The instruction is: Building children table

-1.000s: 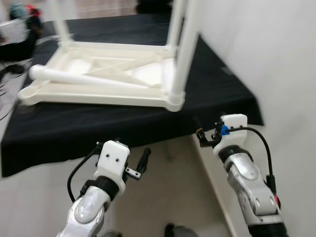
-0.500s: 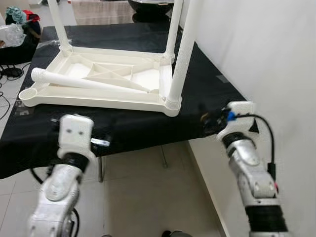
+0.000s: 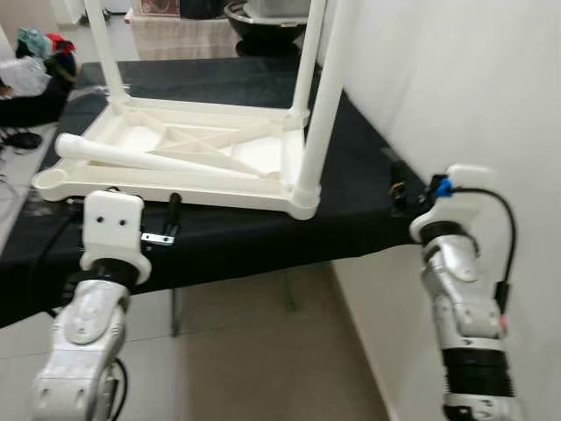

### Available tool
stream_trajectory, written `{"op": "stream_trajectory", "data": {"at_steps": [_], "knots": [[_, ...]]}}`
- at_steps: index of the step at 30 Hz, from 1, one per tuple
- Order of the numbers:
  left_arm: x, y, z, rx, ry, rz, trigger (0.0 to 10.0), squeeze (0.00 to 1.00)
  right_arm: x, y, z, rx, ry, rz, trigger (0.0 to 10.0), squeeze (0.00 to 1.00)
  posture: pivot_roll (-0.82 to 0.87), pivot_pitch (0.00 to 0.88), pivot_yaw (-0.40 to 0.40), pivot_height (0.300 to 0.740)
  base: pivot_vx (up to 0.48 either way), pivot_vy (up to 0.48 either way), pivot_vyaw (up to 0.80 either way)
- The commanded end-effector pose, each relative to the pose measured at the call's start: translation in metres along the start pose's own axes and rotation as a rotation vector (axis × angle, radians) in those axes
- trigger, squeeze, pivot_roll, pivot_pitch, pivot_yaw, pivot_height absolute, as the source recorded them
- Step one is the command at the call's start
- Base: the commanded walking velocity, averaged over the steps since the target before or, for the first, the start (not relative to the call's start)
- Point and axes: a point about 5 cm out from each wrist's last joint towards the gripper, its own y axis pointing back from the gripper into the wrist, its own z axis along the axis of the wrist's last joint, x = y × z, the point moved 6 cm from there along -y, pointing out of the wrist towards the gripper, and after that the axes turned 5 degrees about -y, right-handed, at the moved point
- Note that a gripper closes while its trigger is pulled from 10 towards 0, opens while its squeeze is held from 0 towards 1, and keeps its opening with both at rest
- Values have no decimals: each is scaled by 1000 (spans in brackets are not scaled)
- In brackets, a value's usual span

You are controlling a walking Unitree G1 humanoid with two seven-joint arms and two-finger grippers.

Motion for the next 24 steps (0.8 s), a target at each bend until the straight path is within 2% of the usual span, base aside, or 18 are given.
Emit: {"op": "stream_trajectory", "data": {"at_steps": [1, 8, 24], "knots": [[5, -2, -1, 8, -17, 20, 10000, 0, -1, -2, 5, -24, -2, -14, 10000, 0, 62, 62, -75, 740, 0, 0, 0], [7, -3, 0, 1, -25, 21, 10000, 0, -7, -7, 13, -49, -5, -47, 10000, 0, 60, 60, -75, 740, 69, 0, 0], [3, -2, 1, -3, -28, 0, 10000, 0, -4, -6, 11, -46, -9, -44, 10000, 0, 61, 47, -70, 740, 323, 0, 0]]}}
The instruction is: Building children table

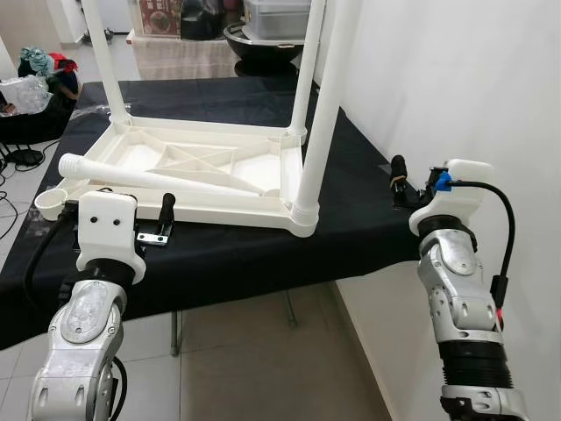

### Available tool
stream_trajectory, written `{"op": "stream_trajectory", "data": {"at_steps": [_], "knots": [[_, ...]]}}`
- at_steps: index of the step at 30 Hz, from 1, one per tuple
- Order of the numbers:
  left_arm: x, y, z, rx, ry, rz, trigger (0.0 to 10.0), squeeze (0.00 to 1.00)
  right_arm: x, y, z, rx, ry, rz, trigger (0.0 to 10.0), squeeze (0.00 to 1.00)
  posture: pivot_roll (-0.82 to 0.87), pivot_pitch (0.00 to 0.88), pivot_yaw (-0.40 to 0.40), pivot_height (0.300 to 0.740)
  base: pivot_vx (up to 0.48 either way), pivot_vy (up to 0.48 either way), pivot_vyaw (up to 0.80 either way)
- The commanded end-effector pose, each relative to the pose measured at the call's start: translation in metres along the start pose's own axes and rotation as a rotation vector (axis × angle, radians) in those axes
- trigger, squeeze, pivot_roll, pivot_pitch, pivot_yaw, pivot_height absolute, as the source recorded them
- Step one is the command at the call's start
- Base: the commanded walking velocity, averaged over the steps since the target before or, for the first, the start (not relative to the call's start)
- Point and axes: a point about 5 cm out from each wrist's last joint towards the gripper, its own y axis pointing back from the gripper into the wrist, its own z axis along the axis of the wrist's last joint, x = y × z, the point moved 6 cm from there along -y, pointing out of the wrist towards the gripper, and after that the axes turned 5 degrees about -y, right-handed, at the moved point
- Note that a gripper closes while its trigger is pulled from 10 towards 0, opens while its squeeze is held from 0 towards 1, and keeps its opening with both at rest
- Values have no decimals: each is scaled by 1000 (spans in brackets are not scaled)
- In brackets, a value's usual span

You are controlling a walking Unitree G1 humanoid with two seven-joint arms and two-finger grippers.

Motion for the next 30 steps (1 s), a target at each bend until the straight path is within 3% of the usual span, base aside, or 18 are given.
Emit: {"op": "stream_trajectory", "data": {"at_steps": [1, 14, 28, 30], "knots": [[0, 0, -1, 4, -18, -5, 10000, 0, -3, 0, 1, -8, 0, -12, 10000, 0, 61, 47, -70, 740, 360, 0, 0], [-4, 1, -3, 13, 0, -18, 10000, 0, -4, 1, 0, -5, 1, -17, 10000, 0, 61, 46, -68, 740, 357, 0, 0], [-9, 1, -5, 31, 16, -44, 10000, 0, -14, 0, -1, 2, 34, -66, 10000, 0, 60, 56, -67, 740, 0, 0, 0], [-11, 2, -6, 34, 20, -53, 10000, 0, -26, -1, -7, 32, 97, -119, 10000, 0, 61, 61, -69, 740, 0, 0, 0]]}}
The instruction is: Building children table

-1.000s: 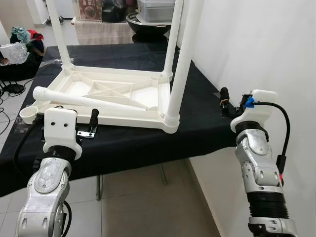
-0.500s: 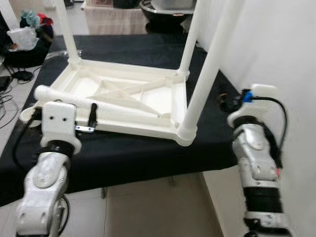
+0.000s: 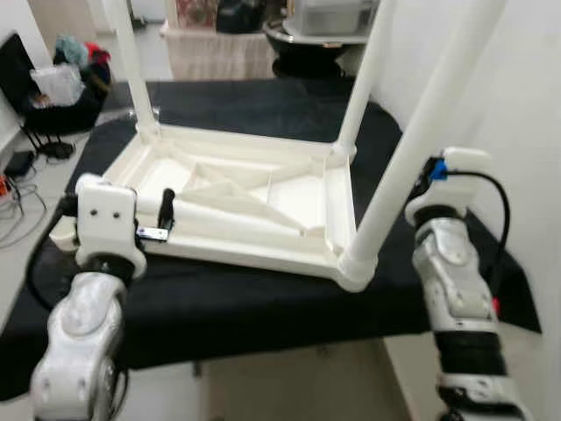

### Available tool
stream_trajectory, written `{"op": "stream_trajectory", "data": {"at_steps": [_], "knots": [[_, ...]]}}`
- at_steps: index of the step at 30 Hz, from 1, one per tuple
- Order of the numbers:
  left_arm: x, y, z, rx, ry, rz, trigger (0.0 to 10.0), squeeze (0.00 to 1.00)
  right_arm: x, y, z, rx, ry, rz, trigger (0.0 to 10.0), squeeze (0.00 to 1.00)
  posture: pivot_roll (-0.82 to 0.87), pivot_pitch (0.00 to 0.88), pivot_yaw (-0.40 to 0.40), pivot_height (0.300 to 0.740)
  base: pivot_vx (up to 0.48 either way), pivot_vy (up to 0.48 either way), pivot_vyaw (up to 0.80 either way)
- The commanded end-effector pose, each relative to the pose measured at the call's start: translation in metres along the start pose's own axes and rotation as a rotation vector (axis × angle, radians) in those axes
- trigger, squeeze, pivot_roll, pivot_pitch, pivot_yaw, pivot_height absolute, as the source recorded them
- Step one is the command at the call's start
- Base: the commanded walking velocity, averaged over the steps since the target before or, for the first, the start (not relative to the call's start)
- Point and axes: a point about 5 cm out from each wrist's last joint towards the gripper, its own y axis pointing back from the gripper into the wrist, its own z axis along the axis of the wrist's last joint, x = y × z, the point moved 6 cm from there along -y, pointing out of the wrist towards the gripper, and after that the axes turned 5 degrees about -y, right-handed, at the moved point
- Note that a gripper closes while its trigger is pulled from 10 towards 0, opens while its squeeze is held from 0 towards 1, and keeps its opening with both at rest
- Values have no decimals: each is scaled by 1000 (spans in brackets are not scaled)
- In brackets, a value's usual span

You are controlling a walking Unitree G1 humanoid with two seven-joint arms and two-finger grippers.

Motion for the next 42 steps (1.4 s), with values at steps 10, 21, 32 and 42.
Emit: {"op": "stream_trajectory", "data": {"at_steps": [10, 21, 32, 42], "knots": [[-19, 6, -9, 45, 34, -81, 10000, 0, -71, -10, -46, 221, 196, -85, 10000, 0, 60, 67, -69, 740, 0, 0, 0], [-61, 22, -18, 91, 108, -308, 10000, 0, -122, -3, -66, 460, 290, 139, 10000, 0, 53, 76, -59, 740, 0, 0, 0], [-132, 98, -42, 143, 83, -741, 10000, 0, -60, 49, -58, 560, 1, 842, 10000, 0, 59, 80, -54, 740, 0, 0, 0], [-142, 109, -44, 147, 88, -780, 10000, 0, -40, 56, -42, 527, -85, 1038, 10000, 1000, 61, 84, -57, 740, 0, 0, 0]]}}
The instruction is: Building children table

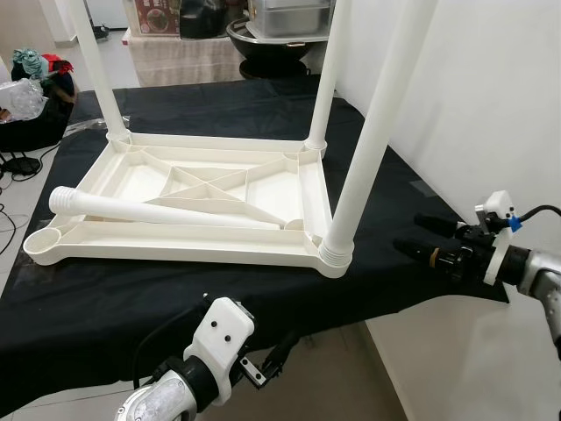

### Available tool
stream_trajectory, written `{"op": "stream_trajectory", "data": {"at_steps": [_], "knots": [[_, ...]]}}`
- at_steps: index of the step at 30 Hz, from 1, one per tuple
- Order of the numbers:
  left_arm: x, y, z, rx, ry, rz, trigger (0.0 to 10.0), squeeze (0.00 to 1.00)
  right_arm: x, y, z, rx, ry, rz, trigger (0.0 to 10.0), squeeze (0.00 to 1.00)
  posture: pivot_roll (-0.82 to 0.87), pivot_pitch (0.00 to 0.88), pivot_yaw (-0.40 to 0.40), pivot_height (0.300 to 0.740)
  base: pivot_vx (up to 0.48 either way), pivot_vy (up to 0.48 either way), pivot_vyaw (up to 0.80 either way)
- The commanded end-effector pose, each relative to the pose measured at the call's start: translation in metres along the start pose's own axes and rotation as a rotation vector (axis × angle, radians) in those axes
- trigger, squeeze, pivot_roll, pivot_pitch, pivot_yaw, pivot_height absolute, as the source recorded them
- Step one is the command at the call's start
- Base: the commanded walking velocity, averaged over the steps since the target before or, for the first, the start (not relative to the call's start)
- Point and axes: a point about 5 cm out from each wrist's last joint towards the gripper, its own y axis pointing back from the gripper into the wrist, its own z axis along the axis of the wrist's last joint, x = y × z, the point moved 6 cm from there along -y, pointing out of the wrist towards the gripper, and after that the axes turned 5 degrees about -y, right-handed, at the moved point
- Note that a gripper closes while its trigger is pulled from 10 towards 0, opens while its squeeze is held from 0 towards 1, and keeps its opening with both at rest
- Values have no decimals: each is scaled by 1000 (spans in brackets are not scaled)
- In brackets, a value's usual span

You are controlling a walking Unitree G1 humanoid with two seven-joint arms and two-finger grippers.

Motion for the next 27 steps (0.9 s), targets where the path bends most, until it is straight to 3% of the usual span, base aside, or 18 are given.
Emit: {"op": "stream_trajectory", "data": {"at_steps": [1, 8, 9, 10, 11, 13, 18, 27], "knots": [[-1, 3, -3, 6, -15, -7, 10000, 0, 4, 4, 6, -27, -8, 44, 10000, 1000, 61, 84, -57, 740, 0, 0, 0], [-3, 3, -4, 1, -23, -16, 10000, 0, 7, 3, 13, -57, 19, 63, 10000, 1000, 60, 82, -53, 740, 0, 0, 0], [-4, 4, -4, -8, -28, -14, 10000, 0, 7, -5, 22, -91, 53, 51, 10000, 863, 59, 79, -48, 740, 0, 0, 0], [-4, 4, -4, -8, -28, -14, 10000, 0, 7, -5, 22, -91, 53, 51, 10000, 863, 59, 79, -48, 740, 0, 0, 0], [-4, 5, -4, -11, -29, -13, 10000, 0, 7, -8, 26, -105, 62, 48, 10000, 0, 59, 79, -48, 740, 0, 0, 0], [-3, 5, -1, -25, -38, 5, 10000, 0, 12, -22, 37, -145, 87, 59, 10000, 0, 61, 76, -47, 740, 0, 0, 0], [-1, 5, 1, -37, -41, 19, 10000, 0, 17, -36, 48, -181, 103, 69, 10000, 0, 61, 76, -47, 740, 0, 0, 0], [-3, 4, 2, -50, -44, 13, 10000, 0, 35, -49, 56, -214, 111, 183, 10000, 0, 66, 67, -50, 740, 0, 0, 0]]}}
